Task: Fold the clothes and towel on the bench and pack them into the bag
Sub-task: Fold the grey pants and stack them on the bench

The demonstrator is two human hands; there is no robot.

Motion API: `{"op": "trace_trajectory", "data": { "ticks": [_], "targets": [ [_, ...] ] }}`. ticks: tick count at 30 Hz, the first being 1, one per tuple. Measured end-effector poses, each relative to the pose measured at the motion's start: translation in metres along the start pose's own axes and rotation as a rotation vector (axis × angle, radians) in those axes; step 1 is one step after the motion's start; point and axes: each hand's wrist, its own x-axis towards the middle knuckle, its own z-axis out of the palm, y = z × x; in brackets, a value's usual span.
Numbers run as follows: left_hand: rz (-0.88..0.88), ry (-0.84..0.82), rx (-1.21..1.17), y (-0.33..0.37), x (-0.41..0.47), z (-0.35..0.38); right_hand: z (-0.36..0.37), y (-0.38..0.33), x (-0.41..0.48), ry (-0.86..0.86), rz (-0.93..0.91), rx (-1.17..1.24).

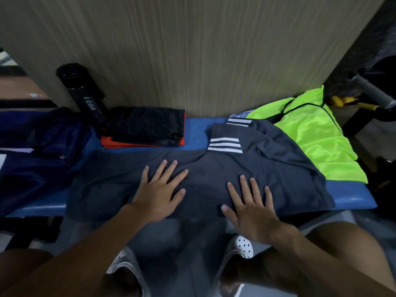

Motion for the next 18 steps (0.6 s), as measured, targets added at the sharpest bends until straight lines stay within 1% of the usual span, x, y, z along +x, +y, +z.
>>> {"op": "trace_trajectory", "data": {
  "ticks": [2,3,4,5,7,10,11,14,16,18],
  "targets": [
    [0.018,0.079,-0.024,0.007,0.001,-0.005,-0.008,0.003,0.000,0.138,0.017,0.035],
    [0.056,0.138,-0.040,0.013,0.005,-0.009,-0.013,0.009,0.003,0.187,0.052,0.069],
    [0.109,0.179,-0.056,0.022,0.012,-0.013,-0.017,0.017,0.008,0.181,0.082,0.092],
    [0.164,0.187,-0.080,0.033,0.020,-0.018,-0.018,0.026,0.012,0.149,0.107,0.101],
    [0.215,0.123,-0.126,0.053,0.036,-0.025,-0.009,0.046,0.016,0.125,0.116,0.017],
    [0.171,-0.016,-0.119,0.065,0.051,-0.016,0.001,0.065,0.011,0.022,0.184,0.006],
    [0.154,-0.035,-0.096,0.063,0.051,-0.011,0.003,0.069,0.008,0.005,0.207,0.004],
    [0.103,-0.016,-0.068,0.055,0.050,-0.009,0.005,0.079,0.001,-0.005,0.259,0.019],
    [0.092,0.007,-0.095,0.056,0.056,-0.020,-0.001,0.079,0.001,0.056,0.251,-0.009],
    [0.115,0.096,-0.176,0.059,0.072,-0.033,-0.014,0.078,0.008,0.238,0.248,-0.021]
  ]
}}
